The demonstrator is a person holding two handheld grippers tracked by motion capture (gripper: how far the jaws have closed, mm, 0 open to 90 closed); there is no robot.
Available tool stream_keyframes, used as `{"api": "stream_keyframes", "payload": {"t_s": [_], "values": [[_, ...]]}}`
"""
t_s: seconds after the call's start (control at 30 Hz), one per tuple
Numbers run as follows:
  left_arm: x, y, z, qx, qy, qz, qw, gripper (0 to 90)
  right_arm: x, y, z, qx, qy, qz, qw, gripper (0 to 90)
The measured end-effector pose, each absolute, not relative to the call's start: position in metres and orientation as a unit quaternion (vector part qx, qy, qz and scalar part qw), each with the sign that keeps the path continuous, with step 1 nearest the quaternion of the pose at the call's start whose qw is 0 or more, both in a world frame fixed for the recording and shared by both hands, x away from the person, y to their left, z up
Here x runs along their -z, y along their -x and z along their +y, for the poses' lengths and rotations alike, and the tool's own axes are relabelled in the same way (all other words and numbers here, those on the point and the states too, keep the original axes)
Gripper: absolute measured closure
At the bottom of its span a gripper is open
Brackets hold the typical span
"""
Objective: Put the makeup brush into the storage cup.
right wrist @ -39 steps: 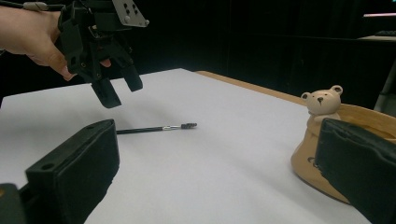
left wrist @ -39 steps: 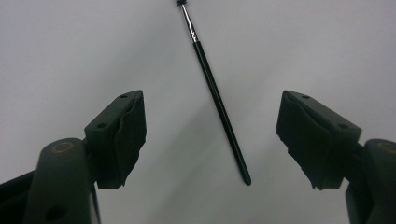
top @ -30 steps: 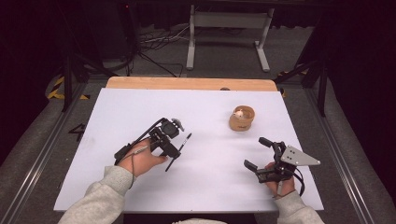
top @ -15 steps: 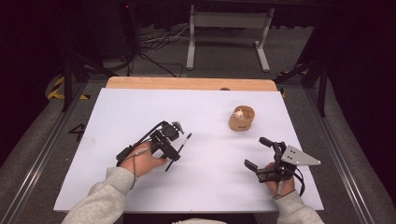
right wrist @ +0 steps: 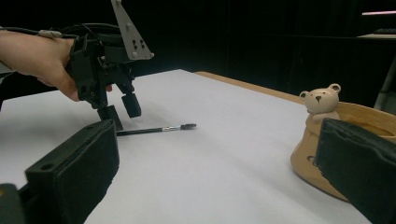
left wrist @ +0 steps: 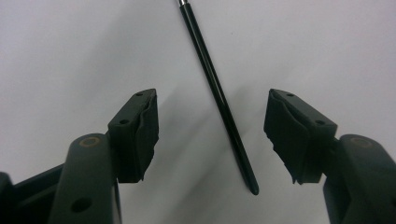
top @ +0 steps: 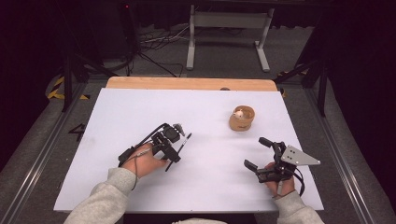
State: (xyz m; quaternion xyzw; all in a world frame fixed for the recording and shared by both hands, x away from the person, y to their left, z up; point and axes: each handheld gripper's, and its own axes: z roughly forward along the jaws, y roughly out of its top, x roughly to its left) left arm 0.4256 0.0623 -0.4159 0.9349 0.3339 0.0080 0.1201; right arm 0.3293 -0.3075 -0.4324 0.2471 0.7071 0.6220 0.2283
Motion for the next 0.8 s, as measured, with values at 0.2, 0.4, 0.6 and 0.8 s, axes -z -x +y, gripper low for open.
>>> {"api": "stream_keyframes", "payload": {"t_s": [0.2, 0.4, 0.6, 0.8], "values": [[0.4192, -0.4262, 0.0622, -0.002, -0.936, 0.330, 0.122, 42.5, 0.4328, -0.3296, -0.3068, -0.623, -0.246, 0.707, 0.225, 0.1], [0.4214, -0.4259, 0.0602, -0.001, -0.937, 0.329, 0.119, 48.3, 0.4326, -0.3294, -0.3061, -0.623, -0.243, 0.709, 0.224, 0.1], [0.4244, -0.4252, 0.0581, -0.001, -0.938, 0.327, 0.116, 52.7, 0.4328, -0.3296, -0.3061, -0.623, -0.247, 0.708, 0.223, 0.3], [0.4238, -0.4249, 0.0581, -0.011, -0.938, 0.326, 0.113, 62.9, 0.4328, -0.3295, -0.3058, -0.623, -0.247, 0.708, 0.225, 0.4]]}}
